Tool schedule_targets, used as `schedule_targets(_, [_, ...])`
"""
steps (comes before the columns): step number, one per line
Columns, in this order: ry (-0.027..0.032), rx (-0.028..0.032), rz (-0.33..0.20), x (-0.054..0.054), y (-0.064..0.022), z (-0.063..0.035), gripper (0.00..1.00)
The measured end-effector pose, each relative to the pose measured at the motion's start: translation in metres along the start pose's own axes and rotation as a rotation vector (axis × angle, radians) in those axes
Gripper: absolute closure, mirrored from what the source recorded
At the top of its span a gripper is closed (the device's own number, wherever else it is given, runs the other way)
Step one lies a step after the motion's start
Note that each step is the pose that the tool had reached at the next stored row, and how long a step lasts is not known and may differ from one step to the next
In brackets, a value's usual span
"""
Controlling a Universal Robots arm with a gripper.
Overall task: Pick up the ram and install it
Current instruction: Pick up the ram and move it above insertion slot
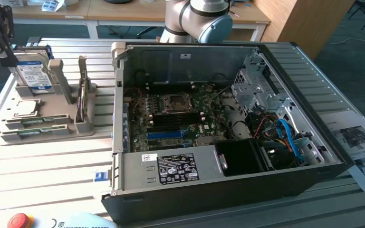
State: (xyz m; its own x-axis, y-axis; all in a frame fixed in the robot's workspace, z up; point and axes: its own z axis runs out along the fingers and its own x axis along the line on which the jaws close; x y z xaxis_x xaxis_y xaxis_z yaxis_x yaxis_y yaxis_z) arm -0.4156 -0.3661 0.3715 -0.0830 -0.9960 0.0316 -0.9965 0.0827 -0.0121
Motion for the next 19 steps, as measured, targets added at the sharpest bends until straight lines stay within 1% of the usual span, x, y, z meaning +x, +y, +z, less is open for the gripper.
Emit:
schedule_targets(6, [-0.0002,0.0005,-0.006,0.000,0.0000,0.0008,0.90])
schedule_targets(19, [-0.0001,0.0002,-0.006,-0.001,0.0003,0.0222,0.90])
